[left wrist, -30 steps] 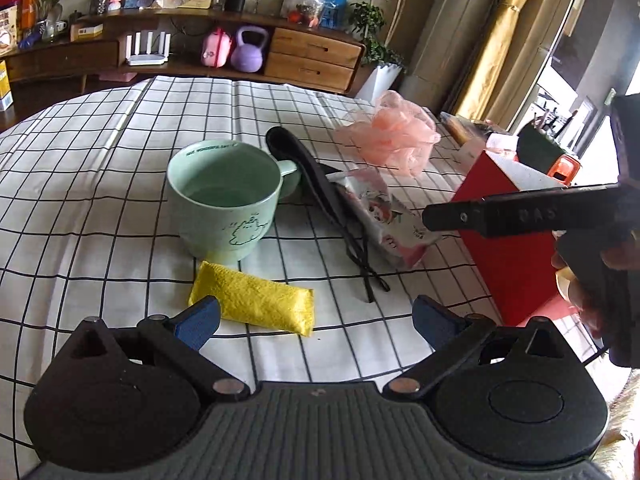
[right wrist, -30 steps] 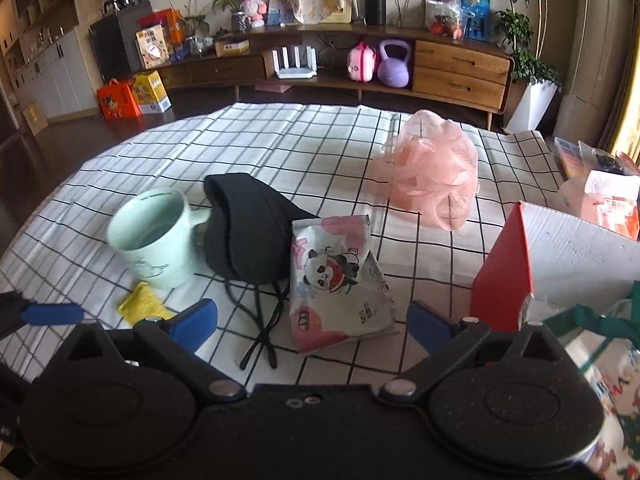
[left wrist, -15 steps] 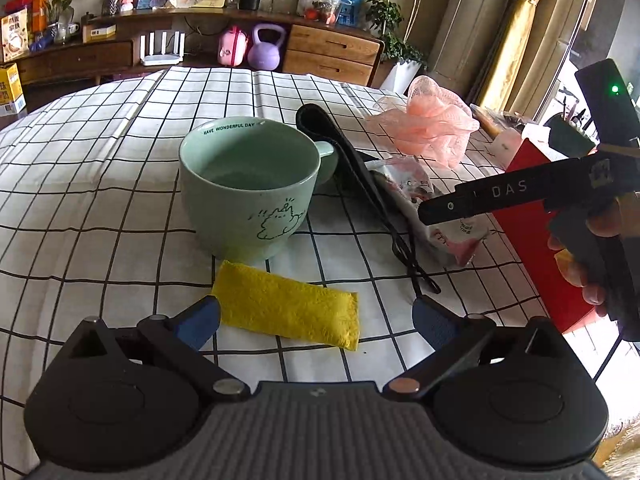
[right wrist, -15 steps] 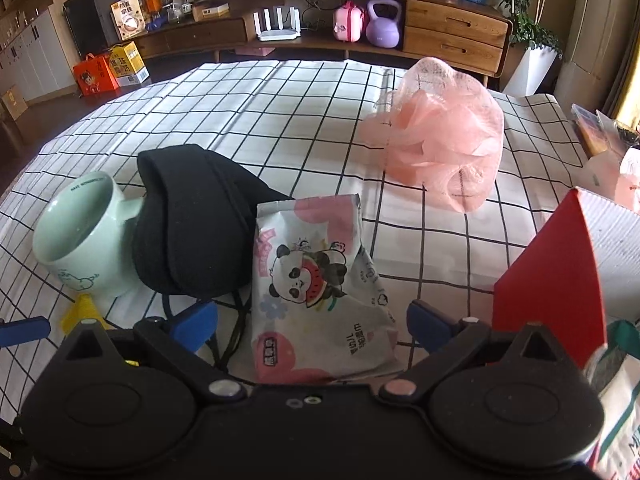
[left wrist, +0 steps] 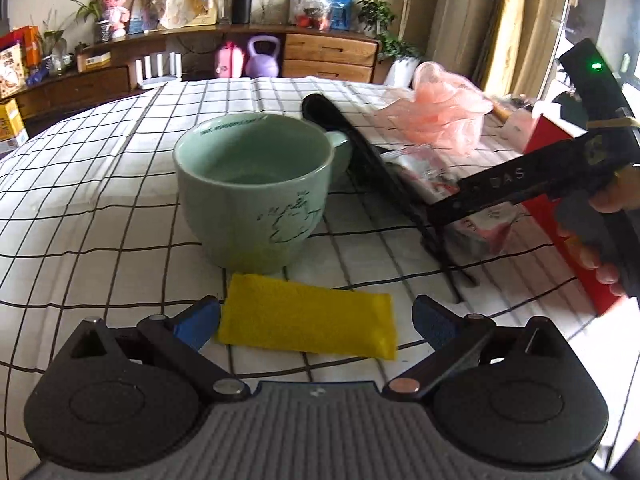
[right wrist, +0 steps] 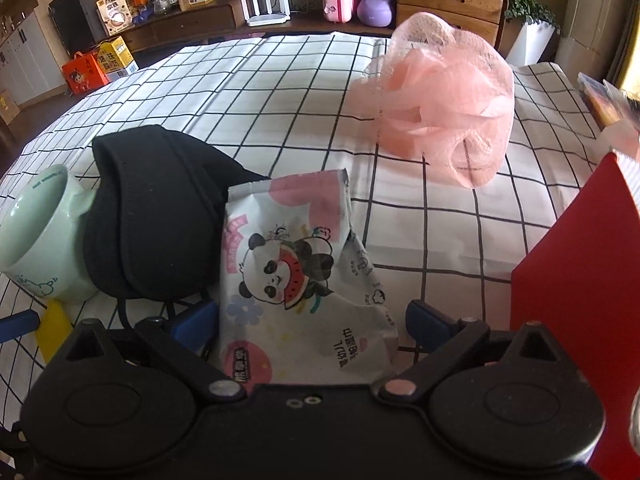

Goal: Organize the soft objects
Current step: 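Grasp the yellow sponge pad with the left gripper while the right grasps the panda snack bag, then lift the yellow sponge with the left gripper while the right lifts the panda bag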

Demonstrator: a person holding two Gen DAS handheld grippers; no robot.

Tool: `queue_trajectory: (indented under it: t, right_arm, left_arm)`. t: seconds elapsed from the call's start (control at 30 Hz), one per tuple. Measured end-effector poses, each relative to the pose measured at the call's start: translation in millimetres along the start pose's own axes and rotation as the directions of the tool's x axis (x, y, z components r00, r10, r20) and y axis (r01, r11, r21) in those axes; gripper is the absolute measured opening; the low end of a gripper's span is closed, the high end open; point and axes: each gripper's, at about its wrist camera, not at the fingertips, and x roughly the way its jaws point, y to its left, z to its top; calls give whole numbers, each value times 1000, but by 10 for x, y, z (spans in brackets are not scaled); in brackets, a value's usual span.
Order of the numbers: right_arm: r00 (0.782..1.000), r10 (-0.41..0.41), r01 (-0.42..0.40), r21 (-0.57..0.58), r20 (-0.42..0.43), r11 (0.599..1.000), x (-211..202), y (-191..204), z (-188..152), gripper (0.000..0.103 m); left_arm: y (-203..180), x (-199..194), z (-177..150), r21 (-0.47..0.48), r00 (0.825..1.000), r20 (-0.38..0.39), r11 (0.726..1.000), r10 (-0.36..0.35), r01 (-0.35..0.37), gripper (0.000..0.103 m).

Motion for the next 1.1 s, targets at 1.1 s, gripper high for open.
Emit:
queue_trajectory:
  t: [1.1]
  right_arm:
    - [991,-32,27,39,128,999,-665,143,-355,79]
  left_arm:
    - [1,-94,-51,-8,999,40,999,33,-32,77]
